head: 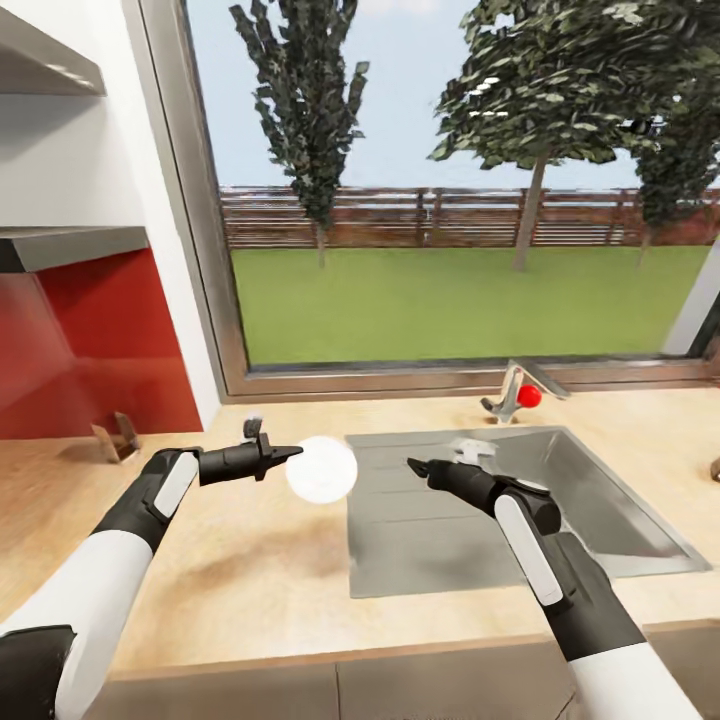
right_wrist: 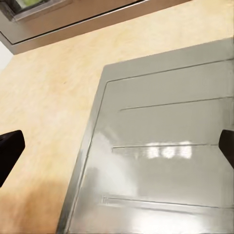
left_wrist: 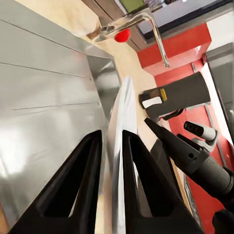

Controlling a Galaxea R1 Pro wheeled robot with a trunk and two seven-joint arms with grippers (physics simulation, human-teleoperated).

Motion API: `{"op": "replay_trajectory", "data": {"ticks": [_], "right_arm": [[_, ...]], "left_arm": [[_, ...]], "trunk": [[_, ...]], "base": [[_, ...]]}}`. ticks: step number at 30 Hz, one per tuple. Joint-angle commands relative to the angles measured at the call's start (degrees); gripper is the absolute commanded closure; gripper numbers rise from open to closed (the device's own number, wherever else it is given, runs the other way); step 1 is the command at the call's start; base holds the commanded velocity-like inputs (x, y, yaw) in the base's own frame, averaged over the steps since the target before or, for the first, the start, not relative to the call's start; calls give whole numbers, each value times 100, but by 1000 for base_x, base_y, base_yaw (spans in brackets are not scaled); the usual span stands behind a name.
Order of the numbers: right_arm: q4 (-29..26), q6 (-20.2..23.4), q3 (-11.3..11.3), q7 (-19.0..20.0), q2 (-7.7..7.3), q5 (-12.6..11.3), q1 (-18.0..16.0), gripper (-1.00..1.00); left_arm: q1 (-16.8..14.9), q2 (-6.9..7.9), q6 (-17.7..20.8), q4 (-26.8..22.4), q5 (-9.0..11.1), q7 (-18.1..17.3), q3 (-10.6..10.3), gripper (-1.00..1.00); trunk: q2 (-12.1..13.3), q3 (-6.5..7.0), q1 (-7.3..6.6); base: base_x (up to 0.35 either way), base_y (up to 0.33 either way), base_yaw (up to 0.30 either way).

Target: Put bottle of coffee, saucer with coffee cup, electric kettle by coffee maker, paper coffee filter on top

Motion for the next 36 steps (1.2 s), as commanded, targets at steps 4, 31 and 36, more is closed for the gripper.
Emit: {"op": "replay_trajectory", "data": {"ticks": [4,31,36], "right_arm": [[-2,19,7,-2,-4,-3,-6,-100],[-2,-166,8,-3,-4,392,-6,-100],[-2,-183,7,-2,-4,397,-6,-100]], "left_arm": [[-5,-4,3,1,-30,-26,13,100],[35,-7,-8,4,-31,-26,13,100],[39,-5,-10,4,-31,-26,13,100]], "trunk": [[-14,-13,4],[-14,-13,4],[-14,-13,4]], "base": [[-2,-273,-266],[-65,-269,-266],[-138,-263,-266]]}}
